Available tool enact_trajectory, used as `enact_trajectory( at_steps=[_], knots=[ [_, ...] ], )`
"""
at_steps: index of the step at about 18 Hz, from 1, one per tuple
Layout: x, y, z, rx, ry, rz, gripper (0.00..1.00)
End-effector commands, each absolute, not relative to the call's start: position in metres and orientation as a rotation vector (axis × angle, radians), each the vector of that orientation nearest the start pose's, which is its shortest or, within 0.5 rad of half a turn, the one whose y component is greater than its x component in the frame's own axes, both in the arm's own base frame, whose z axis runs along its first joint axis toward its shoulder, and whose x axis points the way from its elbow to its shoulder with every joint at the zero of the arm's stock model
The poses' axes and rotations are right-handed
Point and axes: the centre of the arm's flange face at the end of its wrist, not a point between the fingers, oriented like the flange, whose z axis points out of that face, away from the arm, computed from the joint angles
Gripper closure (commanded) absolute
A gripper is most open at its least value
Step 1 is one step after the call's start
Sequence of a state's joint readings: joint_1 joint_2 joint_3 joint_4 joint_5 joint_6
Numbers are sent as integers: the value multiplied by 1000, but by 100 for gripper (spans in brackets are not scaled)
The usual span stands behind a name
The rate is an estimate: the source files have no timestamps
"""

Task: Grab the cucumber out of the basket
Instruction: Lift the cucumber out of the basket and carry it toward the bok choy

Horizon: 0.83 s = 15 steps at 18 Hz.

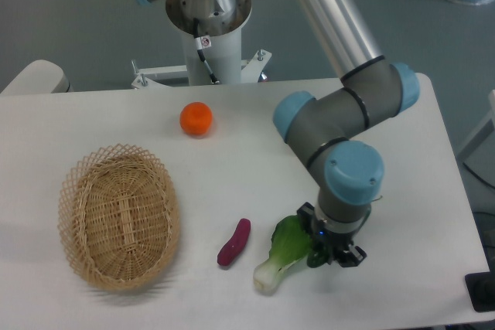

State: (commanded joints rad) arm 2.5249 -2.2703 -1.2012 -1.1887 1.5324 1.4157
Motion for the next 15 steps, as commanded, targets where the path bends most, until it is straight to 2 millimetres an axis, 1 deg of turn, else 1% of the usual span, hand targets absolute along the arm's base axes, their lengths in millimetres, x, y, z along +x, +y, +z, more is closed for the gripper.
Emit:
enact_trajectory(
  at_steps=[5,15],
  knots=[
    [-534,544,267,-3010,762,65,77],
    [-534,544,263,-3011,765,66,77]
  ],
)
